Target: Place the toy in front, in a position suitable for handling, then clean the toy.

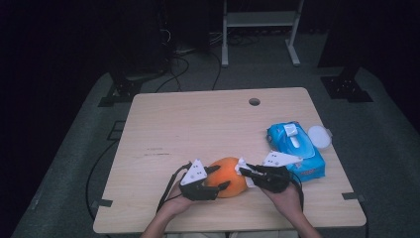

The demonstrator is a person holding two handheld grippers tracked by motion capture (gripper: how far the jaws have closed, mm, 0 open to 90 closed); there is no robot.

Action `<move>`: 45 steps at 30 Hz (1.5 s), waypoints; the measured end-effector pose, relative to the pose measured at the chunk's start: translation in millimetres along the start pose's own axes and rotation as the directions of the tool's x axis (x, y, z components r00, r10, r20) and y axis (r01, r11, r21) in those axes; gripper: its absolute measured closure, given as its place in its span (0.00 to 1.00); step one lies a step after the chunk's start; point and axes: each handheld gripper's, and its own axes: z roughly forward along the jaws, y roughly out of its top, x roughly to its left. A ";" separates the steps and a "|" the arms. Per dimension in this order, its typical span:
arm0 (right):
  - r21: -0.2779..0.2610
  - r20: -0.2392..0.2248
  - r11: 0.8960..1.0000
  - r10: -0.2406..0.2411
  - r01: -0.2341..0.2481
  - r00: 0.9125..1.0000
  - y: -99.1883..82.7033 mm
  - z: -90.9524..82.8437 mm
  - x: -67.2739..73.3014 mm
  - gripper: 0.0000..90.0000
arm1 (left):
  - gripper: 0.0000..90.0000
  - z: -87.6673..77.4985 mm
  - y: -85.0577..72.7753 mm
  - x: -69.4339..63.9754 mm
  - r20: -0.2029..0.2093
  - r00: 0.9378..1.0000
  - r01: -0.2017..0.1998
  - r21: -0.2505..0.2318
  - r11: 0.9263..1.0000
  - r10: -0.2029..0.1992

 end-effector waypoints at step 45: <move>-0.004 0.004 0.997 -0.080 0.080 0.997 12.6 -2.7 15.5 0.86 | 0.40 -4.9 5.3 -1.8 0.001 1.000 -0.011 0.057 0.998 0.011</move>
